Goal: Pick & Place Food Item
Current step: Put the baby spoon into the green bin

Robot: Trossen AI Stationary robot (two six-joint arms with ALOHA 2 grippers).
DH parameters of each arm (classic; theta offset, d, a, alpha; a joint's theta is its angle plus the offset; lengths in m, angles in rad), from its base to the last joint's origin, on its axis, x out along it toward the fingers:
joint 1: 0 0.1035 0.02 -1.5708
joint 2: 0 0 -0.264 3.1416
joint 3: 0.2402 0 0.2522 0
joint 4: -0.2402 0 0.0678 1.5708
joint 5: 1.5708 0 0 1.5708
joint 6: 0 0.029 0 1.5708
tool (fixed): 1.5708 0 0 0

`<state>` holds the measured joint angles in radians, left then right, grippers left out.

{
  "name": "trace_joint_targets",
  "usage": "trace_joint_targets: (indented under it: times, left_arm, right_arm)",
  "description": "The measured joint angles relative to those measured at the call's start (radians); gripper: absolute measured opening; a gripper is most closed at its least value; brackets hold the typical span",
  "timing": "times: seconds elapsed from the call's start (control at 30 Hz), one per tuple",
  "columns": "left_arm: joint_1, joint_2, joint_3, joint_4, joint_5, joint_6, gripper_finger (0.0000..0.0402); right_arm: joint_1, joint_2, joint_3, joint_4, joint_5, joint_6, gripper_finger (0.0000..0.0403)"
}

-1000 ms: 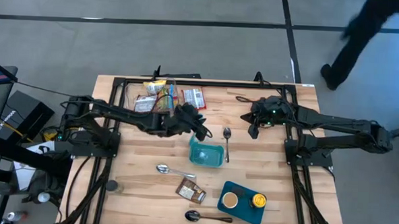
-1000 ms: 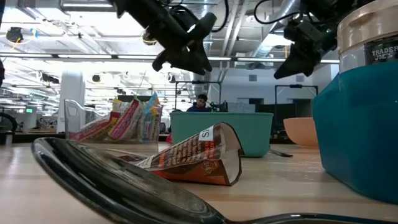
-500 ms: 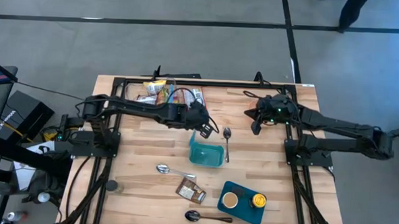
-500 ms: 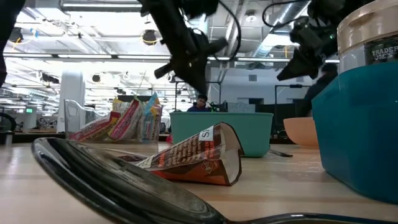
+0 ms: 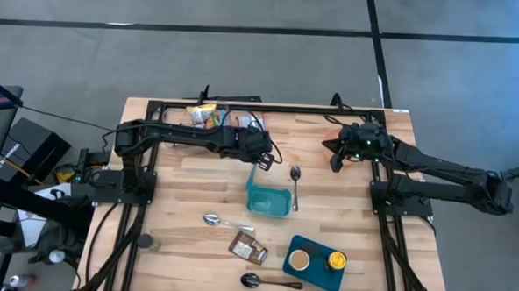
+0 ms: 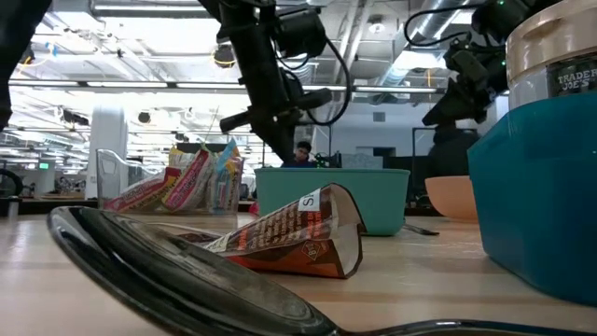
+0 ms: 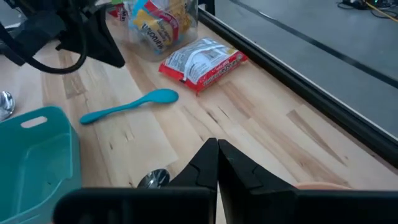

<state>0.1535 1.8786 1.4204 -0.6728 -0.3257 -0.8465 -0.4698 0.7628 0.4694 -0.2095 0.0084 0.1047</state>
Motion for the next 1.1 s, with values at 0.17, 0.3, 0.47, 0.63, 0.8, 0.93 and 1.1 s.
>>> trace_joint_targets:
  times: [0.17,0.3,0.47,0.63,0.8,0.93,1.1]
  left_arm:
    - [-0.003,0.035,0.0,0.004,0.002,-0.006,0.0]
    - [0.006,0.078,0.0,0.025,0.034,-0.007,0.0]
    - [0.02,0.111,-0.001,0.03,0.037,-0.007,0.0]
    - [0.026,0.118,-0.001,0.04,0.034,-0.007,0.0]
    - [0.026,0.12,0.0,0.075,0.028,-0.007,0.0]
    - [0.027,0.12,0.0,0.106,0.027,0.001,0.0002]
    - [0.029,0.119,0.0,0.109,0.028,-0.003,0.0002]
  right_arm:
    - [0.0,0.002,0.0,-0.002,0.0,0.0,0.0]
    - [0.0,0.002,0.0,-0.003,-0.006,0.0,0.0]
    - [0.004,0.002,0.0,-0.007,-0.008,0.0,0.0]
    - [0.004,0.002,0.0,-0.007,-0.008,0.0,0.0]
    - [0.004,0.002,0.0,-0.019,-0.008,0.0,0.0]
    - [0.004,0.002,0.0,-0.024,-0.008,0.001,0.0]
    - [0.004,0.002,0.0,-0.042,-0.008,0.001,0.0]
